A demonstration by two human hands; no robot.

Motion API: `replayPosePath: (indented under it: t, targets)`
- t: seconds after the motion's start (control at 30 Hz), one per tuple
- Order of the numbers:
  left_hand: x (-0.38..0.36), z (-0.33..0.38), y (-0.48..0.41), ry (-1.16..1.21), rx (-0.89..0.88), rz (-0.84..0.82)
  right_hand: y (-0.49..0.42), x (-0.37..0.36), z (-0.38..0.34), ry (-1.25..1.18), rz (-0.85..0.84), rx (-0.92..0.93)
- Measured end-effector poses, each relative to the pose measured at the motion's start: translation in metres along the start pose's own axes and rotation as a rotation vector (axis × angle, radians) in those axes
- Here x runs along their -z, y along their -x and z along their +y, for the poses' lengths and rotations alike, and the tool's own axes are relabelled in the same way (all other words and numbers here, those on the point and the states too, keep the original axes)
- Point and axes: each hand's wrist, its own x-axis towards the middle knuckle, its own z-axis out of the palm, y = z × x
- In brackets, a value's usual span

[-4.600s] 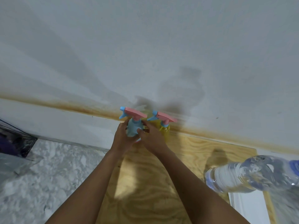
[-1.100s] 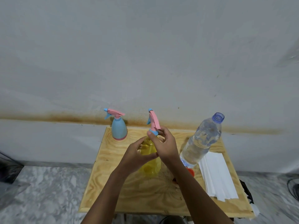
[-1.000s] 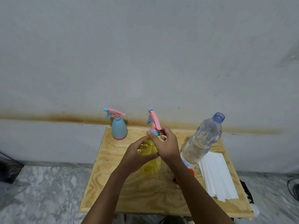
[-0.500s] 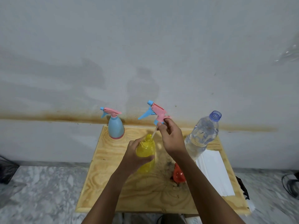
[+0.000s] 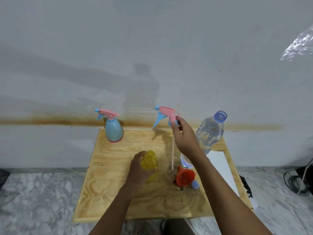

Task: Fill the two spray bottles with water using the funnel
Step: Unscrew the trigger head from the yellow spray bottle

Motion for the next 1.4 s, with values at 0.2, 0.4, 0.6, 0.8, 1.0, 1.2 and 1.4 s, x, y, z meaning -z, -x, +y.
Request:
replayPosePath:
  t: [0.2, 0.4, 0.6, 0.8, 1.0, 1.2, 1.4]
  targets:
    - [-0.002, -0.001, 0.0, -0.015, -0.033, 0.016, -0.011, -0.036, 0.061, 0.13, -0.12, -0.264]
    - [0.005, 0.002, 0.001, -0.03, -0.075, -0.01, -0.03, -0.061, 0.108, 0.295, -0.299, -0.397]
    - [0.011, 0.004, -0.002, -0.055, -0.079, -0.055, -0.035, -0.086, 0.139, 0.28, -0.363, -0.506]
    - [0.013, 0.007, -0.003, -0.069, -0.089, -0.071, -0.033, -0.101, 0.154, 0.292, -0.303, -0.594]
    - [0.012, 0.004, -0.002, -0.064, -0.078, -0.078, -0.028, -0.107, 0.161, 0.339, -0.229, -0.606]
    - [0.011, 0.003, -0.002, -0.072, -0.067, -0.07, -0.019, -0.093, 0.14, 0.336, -0.183, -0.575]
    - [0.009, 0.005, -0.004, -0.084, -0.034, -0.059, 0.039, -0.054, 0.103, 0.308, 0.108, -0.322]
